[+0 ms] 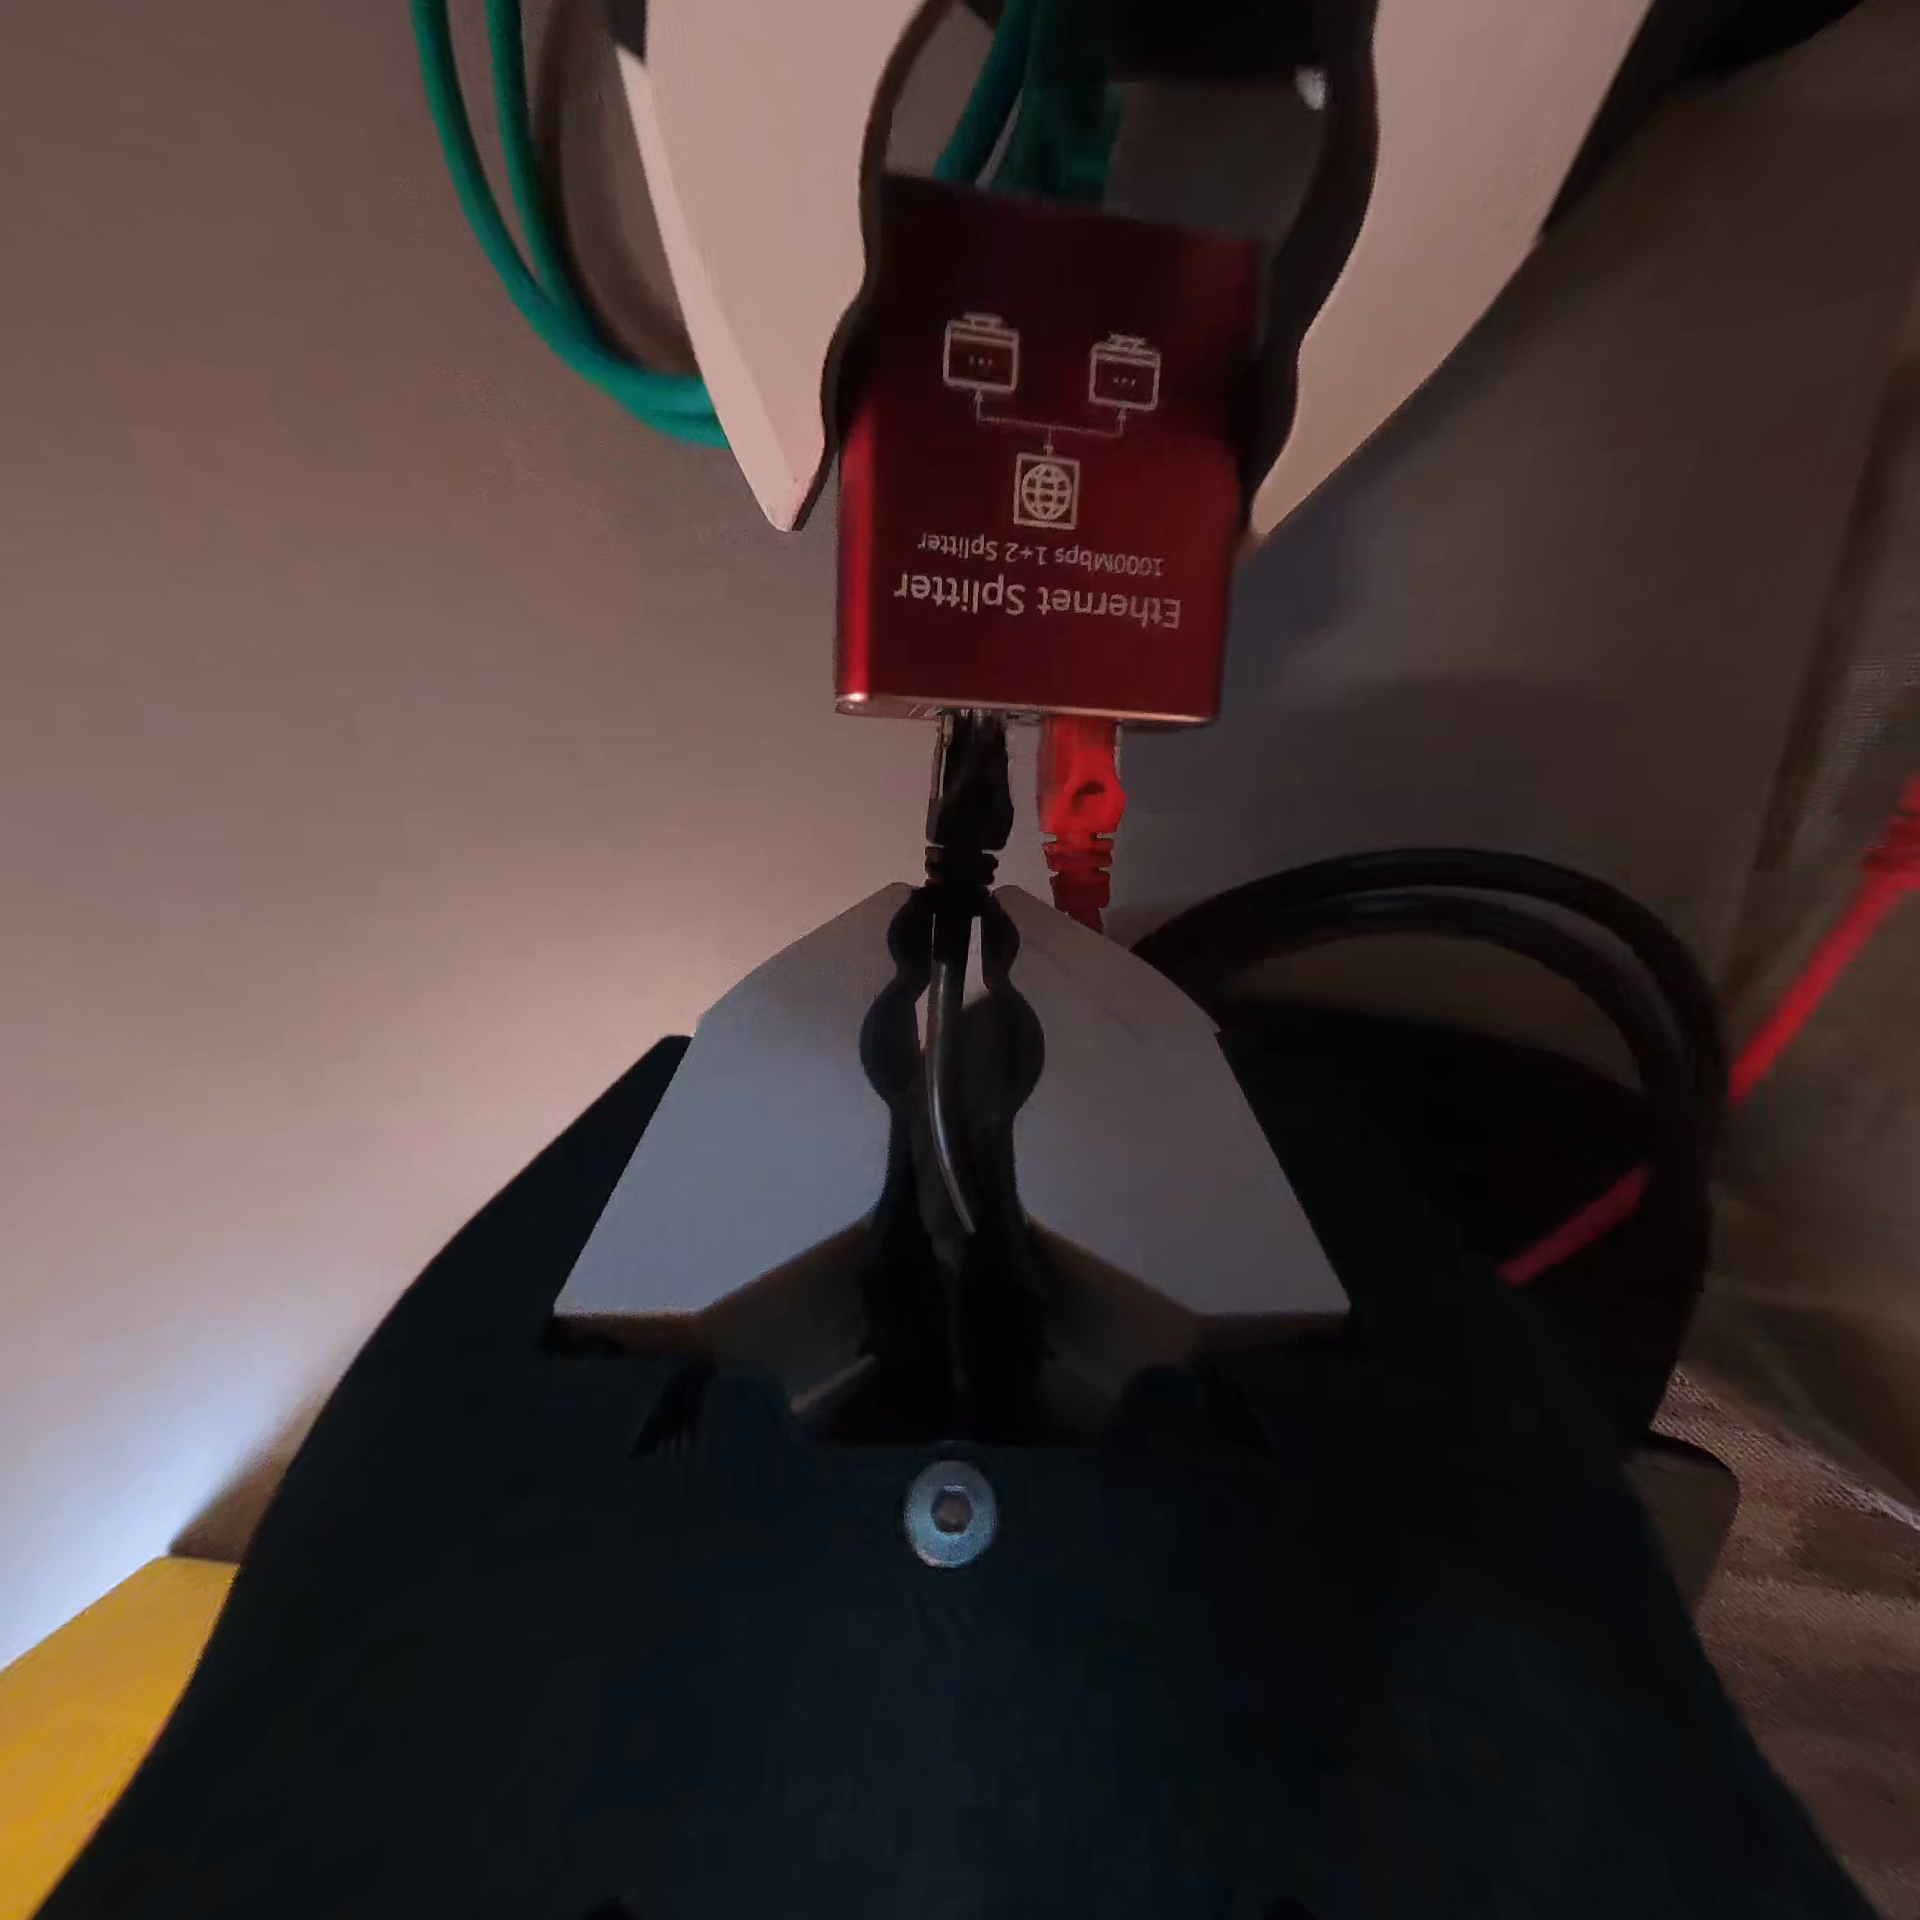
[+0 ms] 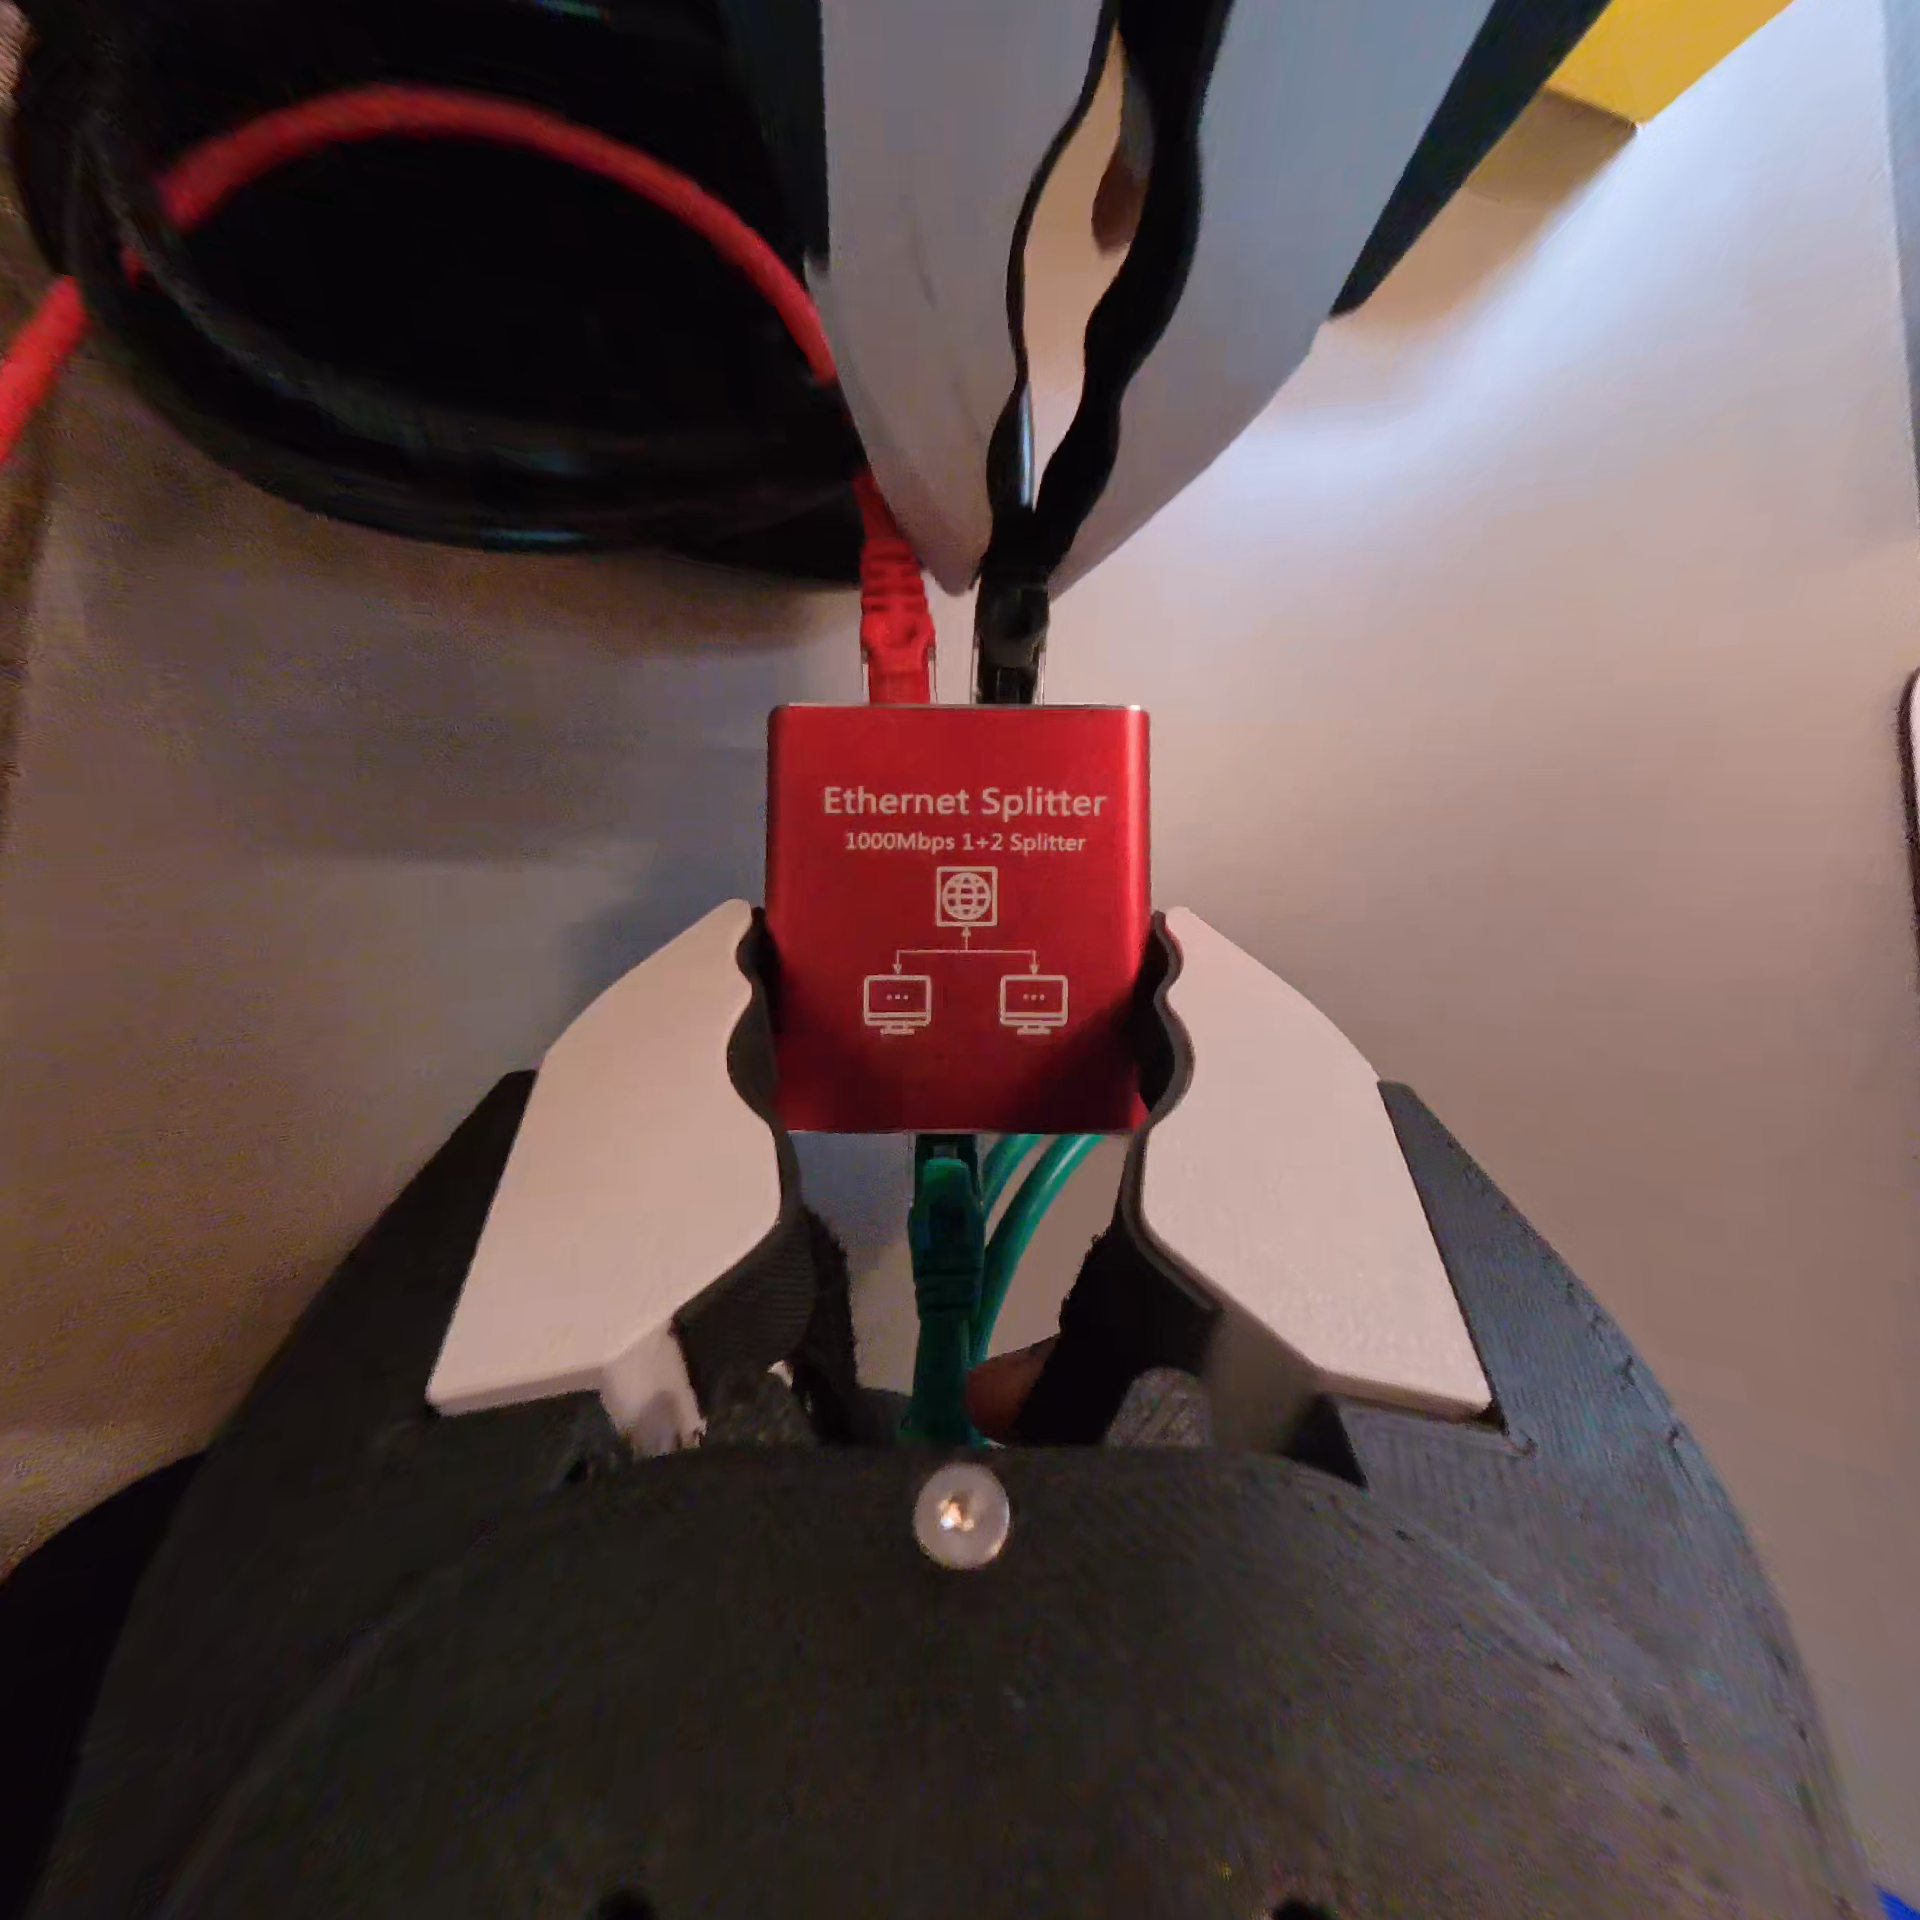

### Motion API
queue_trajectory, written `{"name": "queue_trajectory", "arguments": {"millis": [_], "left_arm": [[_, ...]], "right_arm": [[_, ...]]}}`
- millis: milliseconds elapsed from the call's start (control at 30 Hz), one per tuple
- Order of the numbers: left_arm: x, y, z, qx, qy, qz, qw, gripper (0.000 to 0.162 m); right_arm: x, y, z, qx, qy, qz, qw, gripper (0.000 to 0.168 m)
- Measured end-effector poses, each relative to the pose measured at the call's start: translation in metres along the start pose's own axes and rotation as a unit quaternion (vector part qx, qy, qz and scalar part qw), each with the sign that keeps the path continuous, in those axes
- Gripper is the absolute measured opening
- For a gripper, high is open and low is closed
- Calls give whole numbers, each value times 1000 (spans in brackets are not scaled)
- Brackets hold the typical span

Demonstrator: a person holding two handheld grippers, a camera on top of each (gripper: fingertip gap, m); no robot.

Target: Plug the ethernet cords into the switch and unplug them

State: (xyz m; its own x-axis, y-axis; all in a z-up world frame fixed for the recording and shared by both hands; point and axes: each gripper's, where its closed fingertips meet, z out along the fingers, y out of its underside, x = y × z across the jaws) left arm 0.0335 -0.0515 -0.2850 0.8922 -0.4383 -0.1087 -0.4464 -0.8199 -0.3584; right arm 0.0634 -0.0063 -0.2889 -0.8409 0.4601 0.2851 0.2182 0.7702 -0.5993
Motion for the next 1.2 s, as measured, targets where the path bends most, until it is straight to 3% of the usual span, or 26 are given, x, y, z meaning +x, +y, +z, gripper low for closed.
{"name": "queue_trajectory", "arguments": {"millis": [233, 833, 1167, 1200], "left_arm": [[-1, 0, 10, 19, 9, -11, 1000, 8], [-2, 0, 43, 5, -17, -19, 1000, 6], [0, -2, 24, 86, 42, -45, 994, 11], [-4, -2, 17, 96, 31, -59, 993, 20]], "right_arm": [[-2, 1, 3, 38, -28, 33, 998, 68], [-6, 15, 25, 18, -27, 62, 998, 67], [-5, 8, 19, 60, -29, 57, 996, 69], [-4, 4, 16, 68, -25, 54, 996, 69]]}}
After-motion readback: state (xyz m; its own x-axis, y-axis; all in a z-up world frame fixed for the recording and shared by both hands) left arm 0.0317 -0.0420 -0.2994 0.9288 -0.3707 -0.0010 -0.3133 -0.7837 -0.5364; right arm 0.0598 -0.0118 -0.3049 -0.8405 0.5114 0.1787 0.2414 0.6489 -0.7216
